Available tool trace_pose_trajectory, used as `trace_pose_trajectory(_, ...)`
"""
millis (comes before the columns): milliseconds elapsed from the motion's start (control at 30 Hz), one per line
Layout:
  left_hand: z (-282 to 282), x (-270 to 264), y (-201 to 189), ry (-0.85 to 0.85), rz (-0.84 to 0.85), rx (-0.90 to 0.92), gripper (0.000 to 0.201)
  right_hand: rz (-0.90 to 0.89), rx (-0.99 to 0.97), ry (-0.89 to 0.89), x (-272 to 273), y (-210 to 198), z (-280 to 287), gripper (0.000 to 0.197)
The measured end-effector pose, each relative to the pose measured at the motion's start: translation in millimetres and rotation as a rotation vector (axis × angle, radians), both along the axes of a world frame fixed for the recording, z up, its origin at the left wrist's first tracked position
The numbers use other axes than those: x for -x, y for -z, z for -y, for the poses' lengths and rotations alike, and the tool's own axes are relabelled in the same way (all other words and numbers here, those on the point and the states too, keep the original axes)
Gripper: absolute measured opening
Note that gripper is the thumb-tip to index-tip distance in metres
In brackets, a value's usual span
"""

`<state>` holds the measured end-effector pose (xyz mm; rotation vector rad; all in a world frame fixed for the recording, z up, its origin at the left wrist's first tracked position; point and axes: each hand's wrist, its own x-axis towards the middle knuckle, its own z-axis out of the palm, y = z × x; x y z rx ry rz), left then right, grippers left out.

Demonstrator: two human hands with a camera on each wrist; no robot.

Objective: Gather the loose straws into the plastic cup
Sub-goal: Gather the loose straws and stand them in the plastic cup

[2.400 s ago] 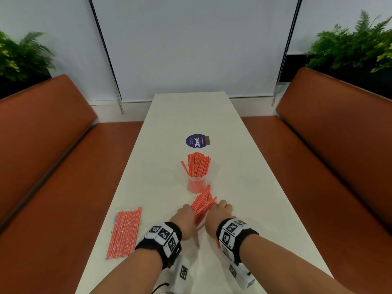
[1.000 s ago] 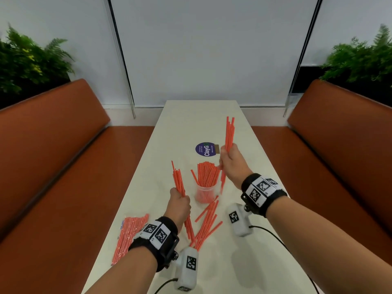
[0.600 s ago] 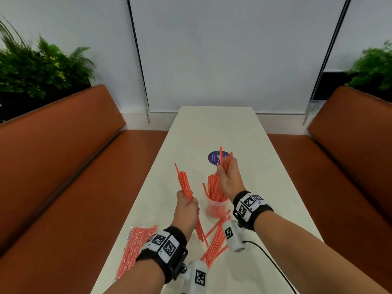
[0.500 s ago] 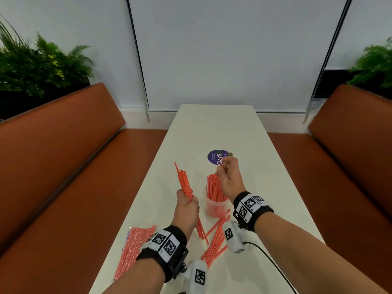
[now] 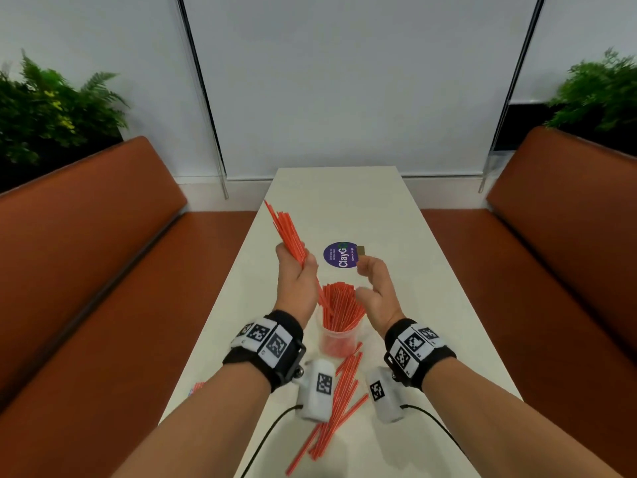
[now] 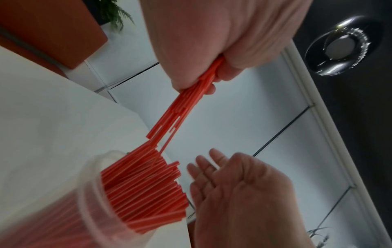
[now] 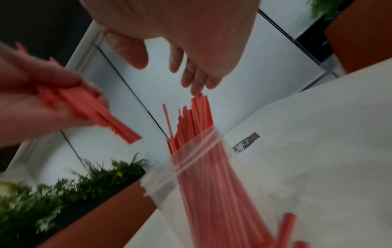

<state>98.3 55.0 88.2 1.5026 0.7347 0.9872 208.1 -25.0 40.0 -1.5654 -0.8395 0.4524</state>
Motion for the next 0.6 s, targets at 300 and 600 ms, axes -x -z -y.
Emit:
trace_pose_trajectory(300, 11, -24, 43, 0.189, -0.182, -0.069, 0.019, 0.096, 0.378, -0.256, -3, 36, -1, 0.153)
trace_pose_trajectory(600, 9, -28, 66, 0.163, -0.227, -0.093, 0.031, 0.238, 0.352, -0.157, 2, 34, -8, 0.105)
